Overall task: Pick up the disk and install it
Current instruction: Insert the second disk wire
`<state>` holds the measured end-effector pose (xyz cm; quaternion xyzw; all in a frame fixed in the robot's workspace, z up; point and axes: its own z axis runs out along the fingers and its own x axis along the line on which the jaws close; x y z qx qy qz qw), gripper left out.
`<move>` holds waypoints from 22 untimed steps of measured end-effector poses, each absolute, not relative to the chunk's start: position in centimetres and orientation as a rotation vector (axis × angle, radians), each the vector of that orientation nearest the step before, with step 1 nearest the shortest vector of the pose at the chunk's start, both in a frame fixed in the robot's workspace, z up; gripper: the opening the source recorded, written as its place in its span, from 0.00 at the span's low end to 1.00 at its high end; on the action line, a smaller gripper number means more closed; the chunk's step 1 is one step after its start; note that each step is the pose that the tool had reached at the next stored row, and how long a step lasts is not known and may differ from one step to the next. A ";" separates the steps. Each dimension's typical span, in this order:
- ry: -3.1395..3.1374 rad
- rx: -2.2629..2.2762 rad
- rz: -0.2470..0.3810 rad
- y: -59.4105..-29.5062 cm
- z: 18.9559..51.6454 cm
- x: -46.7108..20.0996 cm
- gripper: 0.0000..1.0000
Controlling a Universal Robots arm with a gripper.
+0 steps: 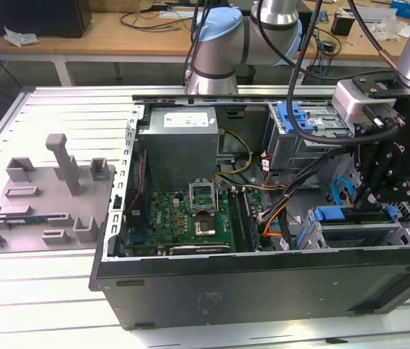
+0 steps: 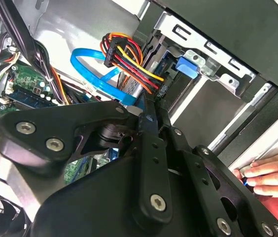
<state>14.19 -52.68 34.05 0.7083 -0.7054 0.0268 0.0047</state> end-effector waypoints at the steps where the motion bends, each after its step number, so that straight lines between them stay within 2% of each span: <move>1: -2.210 2.219 0.084 -52.7 34.0 14.2 0.16; 22: -2.212 2.221 0.084 -52.8 33.9 14.1 0.16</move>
